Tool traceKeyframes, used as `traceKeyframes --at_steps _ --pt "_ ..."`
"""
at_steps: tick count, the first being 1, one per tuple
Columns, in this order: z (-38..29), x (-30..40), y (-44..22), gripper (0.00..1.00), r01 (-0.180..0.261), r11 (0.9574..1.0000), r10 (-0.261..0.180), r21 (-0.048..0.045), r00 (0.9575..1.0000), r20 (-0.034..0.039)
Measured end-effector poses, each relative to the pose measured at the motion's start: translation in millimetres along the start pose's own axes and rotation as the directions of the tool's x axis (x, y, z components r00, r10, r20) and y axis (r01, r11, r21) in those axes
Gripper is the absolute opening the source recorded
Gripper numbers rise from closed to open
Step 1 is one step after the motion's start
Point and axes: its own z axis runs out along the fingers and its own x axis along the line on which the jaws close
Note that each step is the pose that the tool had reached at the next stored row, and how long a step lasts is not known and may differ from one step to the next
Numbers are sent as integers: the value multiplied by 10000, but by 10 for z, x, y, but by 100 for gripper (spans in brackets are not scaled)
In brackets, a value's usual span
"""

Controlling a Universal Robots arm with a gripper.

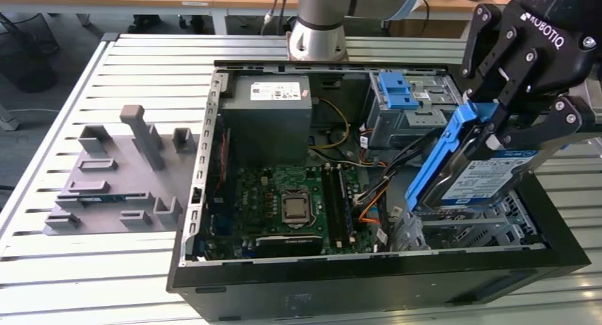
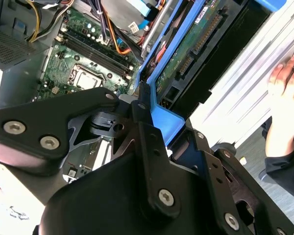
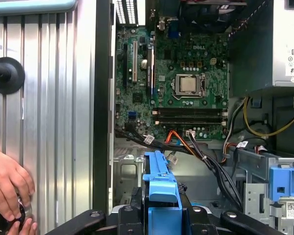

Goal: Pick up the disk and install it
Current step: 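Insert the disk into the insertion slot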

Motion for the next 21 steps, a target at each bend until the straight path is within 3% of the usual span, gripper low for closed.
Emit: traceKeyframes --at_steps 7,21 --pt "16 -1 -68 36 1 10000 -1 0 10000 -1" --pt "51 2 -108 36 -1 10000 1 0 10000 -1"
